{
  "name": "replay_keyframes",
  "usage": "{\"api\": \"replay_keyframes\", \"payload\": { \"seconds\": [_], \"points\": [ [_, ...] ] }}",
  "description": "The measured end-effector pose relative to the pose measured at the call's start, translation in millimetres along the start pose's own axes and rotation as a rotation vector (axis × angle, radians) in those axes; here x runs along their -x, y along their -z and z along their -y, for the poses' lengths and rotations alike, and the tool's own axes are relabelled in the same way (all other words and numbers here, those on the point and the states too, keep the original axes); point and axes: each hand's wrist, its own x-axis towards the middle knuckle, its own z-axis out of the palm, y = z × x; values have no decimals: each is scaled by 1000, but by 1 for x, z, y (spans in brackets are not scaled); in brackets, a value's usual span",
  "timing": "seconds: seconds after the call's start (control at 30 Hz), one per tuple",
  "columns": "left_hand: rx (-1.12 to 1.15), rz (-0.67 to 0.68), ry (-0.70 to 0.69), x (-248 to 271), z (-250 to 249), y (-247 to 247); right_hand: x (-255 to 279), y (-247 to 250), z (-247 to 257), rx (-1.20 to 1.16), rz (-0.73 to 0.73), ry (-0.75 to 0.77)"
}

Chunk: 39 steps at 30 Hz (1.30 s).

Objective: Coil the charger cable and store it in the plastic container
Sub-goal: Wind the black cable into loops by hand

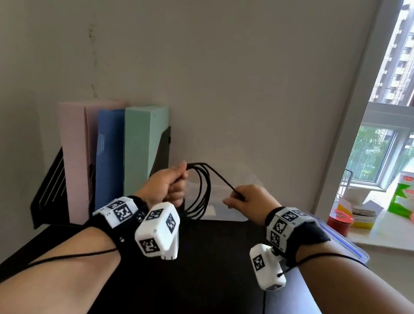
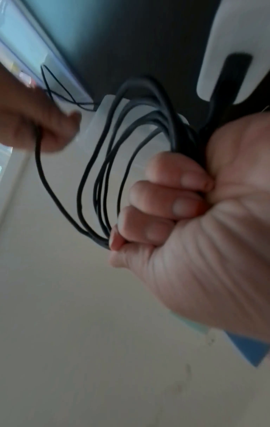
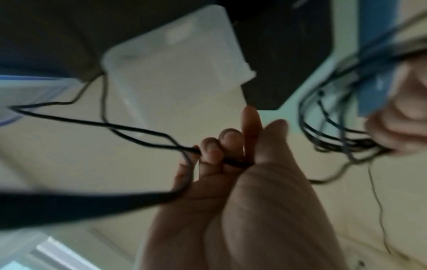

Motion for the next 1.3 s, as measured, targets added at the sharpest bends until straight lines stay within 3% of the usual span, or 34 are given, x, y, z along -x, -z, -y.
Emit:
{"api": "replay_keyframes", "payload": {
  "seconds": [0.13,0.23,0.33,0.53,0.67,0.8,1.0,1.3],
  "points": [
    [168,-62,-81,0,-16,17,9,3,-39,176,-31,-165],
    [169,-128,-99,-2,-17,27,13,9,-55,379,-64,-308],
    [148,-164,-85,-3,-9,25,11,7,-51,473,7,-372],
    [242,-169,-52,-10,-1,18,7,-12,-19,201,24,-153],
    [269,-125,-20,-10,1,13,13,-11,-3,542,-72,-65],
    [192,-108,-43,-10,6,8,11,-7,13,693,-153,-31],
    [123,-134,-38,-10,12,1,10,-5,35,771,-168,43],
    [-15,-140,-112,-10,22,-20,22,-10,56,715,-23,438]
  ]
}}
